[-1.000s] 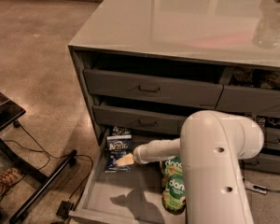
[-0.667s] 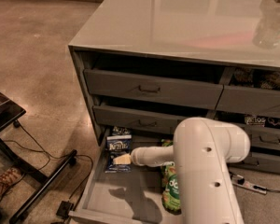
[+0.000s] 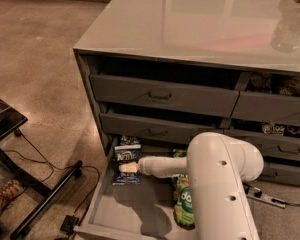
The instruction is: Pick blue chip bag from bottom drawer and place on counter
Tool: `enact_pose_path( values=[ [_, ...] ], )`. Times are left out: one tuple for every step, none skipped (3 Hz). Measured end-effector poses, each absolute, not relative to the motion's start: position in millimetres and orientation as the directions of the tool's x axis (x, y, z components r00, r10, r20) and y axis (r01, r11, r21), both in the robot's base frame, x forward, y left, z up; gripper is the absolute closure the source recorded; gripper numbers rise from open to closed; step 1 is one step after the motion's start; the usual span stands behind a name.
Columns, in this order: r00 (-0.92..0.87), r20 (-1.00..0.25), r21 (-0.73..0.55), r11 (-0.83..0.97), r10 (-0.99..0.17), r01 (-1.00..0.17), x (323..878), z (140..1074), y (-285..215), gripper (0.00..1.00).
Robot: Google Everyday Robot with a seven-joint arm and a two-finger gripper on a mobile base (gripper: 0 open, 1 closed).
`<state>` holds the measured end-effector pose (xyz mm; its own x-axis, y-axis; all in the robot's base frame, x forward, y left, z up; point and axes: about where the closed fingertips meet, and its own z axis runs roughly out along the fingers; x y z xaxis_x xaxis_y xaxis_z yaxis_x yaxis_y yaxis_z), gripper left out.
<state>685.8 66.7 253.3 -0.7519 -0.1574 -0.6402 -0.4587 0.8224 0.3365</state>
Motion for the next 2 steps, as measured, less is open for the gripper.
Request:
enact_pose_path(
  values=[
    [-0.764,-0.630,0.357,0.823,-0.138,-0.443,689.4,239.0,70.8,0.00],
    [-0.779,-0.620,0.366,0.846,-0.090,-0.389,698.3,210.6,70.4,0.00]
  ],
)
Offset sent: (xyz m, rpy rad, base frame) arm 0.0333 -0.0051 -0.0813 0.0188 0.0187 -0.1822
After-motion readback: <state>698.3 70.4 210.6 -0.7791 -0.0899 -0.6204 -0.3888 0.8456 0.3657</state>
